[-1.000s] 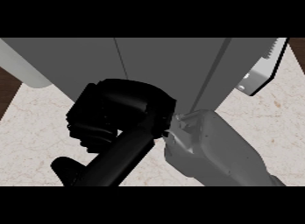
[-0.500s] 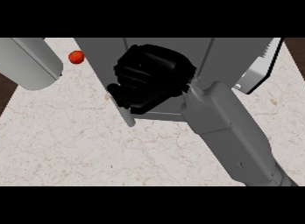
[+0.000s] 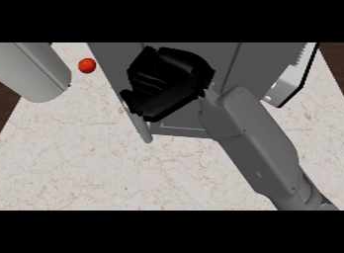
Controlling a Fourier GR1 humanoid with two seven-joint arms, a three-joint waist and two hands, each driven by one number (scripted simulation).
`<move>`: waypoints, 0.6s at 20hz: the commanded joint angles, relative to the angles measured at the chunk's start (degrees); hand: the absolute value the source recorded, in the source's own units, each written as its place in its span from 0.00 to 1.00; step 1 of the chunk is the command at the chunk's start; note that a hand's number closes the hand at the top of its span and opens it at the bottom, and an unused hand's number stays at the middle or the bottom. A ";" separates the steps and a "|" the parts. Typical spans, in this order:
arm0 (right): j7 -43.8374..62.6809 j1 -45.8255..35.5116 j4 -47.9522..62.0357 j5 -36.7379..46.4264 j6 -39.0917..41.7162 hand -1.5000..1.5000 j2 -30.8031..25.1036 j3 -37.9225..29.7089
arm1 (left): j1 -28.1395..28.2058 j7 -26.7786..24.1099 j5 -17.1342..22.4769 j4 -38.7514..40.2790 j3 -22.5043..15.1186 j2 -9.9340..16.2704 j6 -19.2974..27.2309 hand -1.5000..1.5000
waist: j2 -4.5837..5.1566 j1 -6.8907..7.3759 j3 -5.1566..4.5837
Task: Pick up the bottled water, place it into the cabinet and close the cabinet
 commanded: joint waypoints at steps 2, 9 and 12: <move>-7.59 -6.25 5.40 5.94 -5.84 0.00 -0.09 -5.94 | -2.18 0.43 -0.47 0.21 0.00 -0.78 -1.34 0.00 | 0.97 -0.18 0.27; -8.02 -12.19 6.73 9.34 -11.92 0.00 -0.96 -8.25 | -3.00 0.75 -2.28 1.90 0.10 -1.39 -3.44 0.00 | 0.85 0.51 0.15; -6.92 -12.12 6.94 7.59 -9.81 0.00 -4.36 -10.22 | -2.86 2.39 -1.96 -0.50 0.26 -1.15 -1.97 0.00 | 1.03 0.35 0.28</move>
